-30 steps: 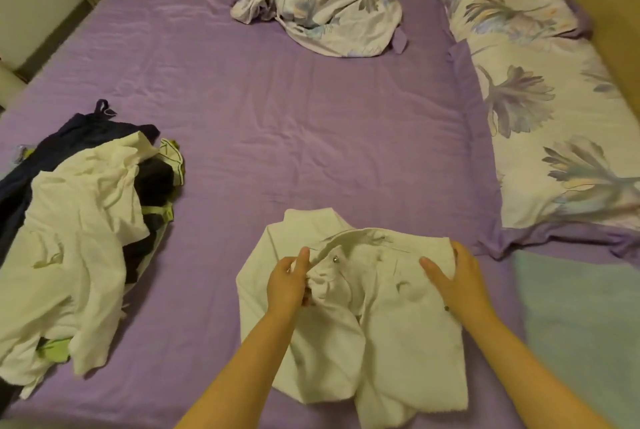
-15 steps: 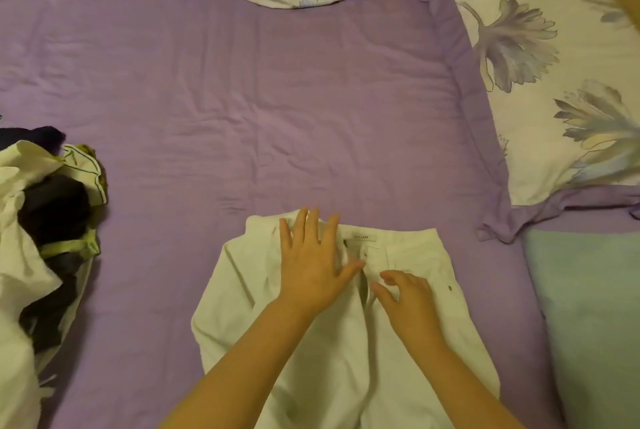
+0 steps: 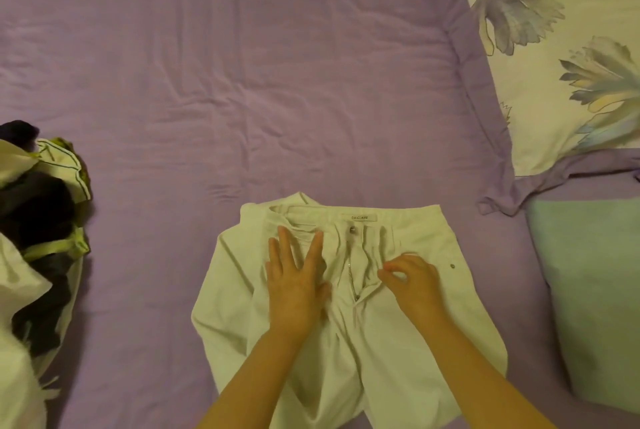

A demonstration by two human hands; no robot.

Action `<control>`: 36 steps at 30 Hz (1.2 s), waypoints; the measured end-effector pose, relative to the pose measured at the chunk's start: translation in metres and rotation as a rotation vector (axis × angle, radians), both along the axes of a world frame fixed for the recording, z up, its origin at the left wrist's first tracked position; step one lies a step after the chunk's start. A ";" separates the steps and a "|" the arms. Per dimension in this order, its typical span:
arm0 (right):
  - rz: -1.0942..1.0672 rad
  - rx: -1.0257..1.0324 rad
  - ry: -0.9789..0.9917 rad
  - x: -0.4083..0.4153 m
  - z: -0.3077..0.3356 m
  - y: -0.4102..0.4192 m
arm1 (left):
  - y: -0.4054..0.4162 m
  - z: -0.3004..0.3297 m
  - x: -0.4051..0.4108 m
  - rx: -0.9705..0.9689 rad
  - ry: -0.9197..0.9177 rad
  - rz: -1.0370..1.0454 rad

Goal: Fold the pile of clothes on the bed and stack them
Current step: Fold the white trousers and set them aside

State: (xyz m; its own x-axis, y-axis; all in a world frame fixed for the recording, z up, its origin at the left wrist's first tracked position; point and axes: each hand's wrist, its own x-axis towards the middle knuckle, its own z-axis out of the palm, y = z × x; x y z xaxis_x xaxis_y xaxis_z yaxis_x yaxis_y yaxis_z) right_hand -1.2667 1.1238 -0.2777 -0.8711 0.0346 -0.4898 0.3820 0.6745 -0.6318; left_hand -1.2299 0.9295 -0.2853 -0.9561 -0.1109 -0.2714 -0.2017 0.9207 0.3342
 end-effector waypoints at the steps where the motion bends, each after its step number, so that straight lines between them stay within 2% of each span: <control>1: 0.012 0.032 0.042 0.002 0.000 0.000 | -0.005 -0.004 -0.003 0.007 -0.076 0.006; 3: -0.032 0.066 0.089 0.009 0.002 -0.001 | -0.018 -0.012 -0.008 -0.040 -0.176 -0.001; 6: -0.294 -0.164 0.027 0.014 0.003 -0.007 | -0.048 -0.014 -0.018 -0.076 -0.299 0.048; 8: -0.382 -0.281 0.014 0.015 0.001 -0.012 | -0.066 -0.014 -0.019 -0.130 -0.287 0.040; 10: -0.360 -0.303 0.025 0.017 -0.002 -0.016 | -0.067 -0.010 -0.016 -0.133 -0.187 0.028; 14: -0.321 -0.361 0.025 0.021 -0.005 -0.020 | -0.049 -0.004 -0.008 0.316 -0.167 0.288; 17: -0.275 -0.345 0.013 0.021 -0.007 -0.018 | -0.052 -0.001 -0.005 0.465 -0.081 0.302; 20: -0.336 -0.340 0.014 0.019 -0.010 -0.014 | -0.068 0.010 -0.004 0.613 0.004 0.274; 22: -0.391 -0.391 0.009 0.019 -0.012 -0.012 | -0.082 0.013 -0.001 0.596 0.010 0.263; 24: -0.421 -0.474 -0.015 0.021 -0.013 -0.014 | -0.090 0.010 0.001 0.544 -0.009 0.347; 27: -0.401 -0.544 -0.073 0.024 -0.012 -0.020 | -0.079 0.015 -0.007 0.273 0.006 0.500; 28: -0.393 -0.555 -0.093 0.026 -0.013 -0.022 | -0.069 0.021 -0.012 0.157 0.090 0.392; 29: -0.384 -0.561 -0.107 0.028 -0.013 -0.024 | -0.057 0.025 -0.017 0.110 0.190 0.197; 31: -0.378 -0.548 -0.127 0.031 -0.012 -0.026 | -0.025 0.029 -0.025 0.208 0.270 -0.153; 33: -0.386 -0.534 -0.143 0.035 -0.011 -0.026 | 0.005 0.032 -0.032 0.332 0.074 -0.360; 35: -0.385 -0.527 -0.167 0.040 -0.010 -0.026 | 0.024 0.026 -0.040 0.379 -0.251 -0.410; 36: -0.381 -0.526 -0.176 0.043 -0.010 -0.026 | 0.028 0.023 -0.043 0.383 -0.326 -0.401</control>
